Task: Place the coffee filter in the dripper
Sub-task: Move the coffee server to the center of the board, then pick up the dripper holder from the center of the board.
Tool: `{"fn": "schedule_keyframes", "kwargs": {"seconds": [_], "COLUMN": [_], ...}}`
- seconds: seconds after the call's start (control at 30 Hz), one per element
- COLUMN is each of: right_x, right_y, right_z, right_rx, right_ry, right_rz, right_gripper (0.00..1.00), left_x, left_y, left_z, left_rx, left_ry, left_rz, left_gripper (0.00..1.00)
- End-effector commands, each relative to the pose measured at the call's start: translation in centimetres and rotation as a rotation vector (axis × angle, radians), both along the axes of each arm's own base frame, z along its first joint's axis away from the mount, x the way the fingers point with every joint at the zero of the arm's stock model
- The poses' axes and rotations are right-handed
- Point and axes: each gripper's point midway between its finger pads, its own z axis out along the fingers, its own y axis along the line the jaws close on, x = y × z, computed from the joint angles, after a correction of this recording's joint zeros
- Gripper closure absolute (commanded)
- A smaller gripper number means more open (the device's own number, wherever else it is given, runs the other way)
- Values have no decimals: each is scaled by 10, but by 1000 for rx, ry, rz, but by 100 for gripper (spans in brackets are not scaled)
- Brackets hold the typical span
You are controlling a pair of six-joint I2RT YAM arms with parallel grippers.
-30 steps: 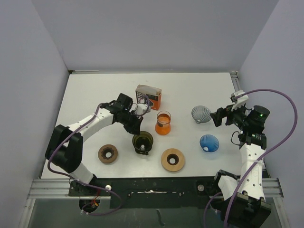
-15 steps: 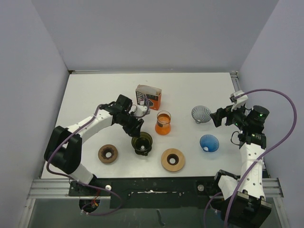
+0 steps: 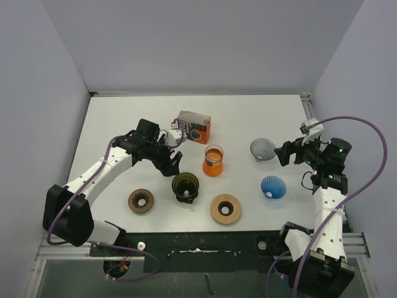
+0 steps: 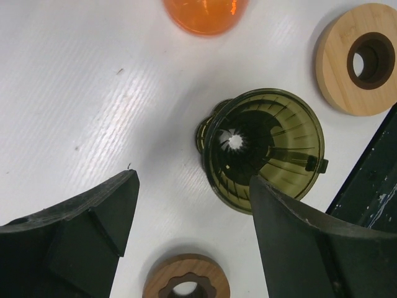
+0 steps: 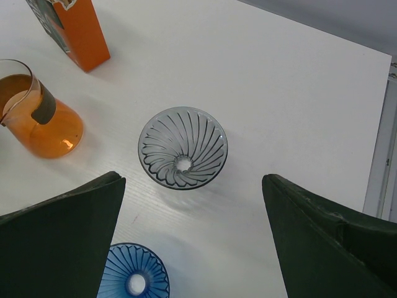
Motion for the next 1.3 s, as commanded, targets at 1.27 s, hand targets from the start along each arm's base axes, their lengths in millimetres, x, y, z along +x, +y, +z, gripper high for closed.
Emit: {"fn": "schedule_keyframes", "kwargs": {"seconds": [1.27], "right_x": [3], "right_y": [30], "right_z": [7], "right_rx": [-56], "right_ry": [-28], "right_rz": [140], "right_gripper": [2], "left_x": [-62], "left_y": [-12], "left_z": [64], "left_rx": [25], "left_ry": [-334], "left_rz": [-392], "left_gripper": [30]}}
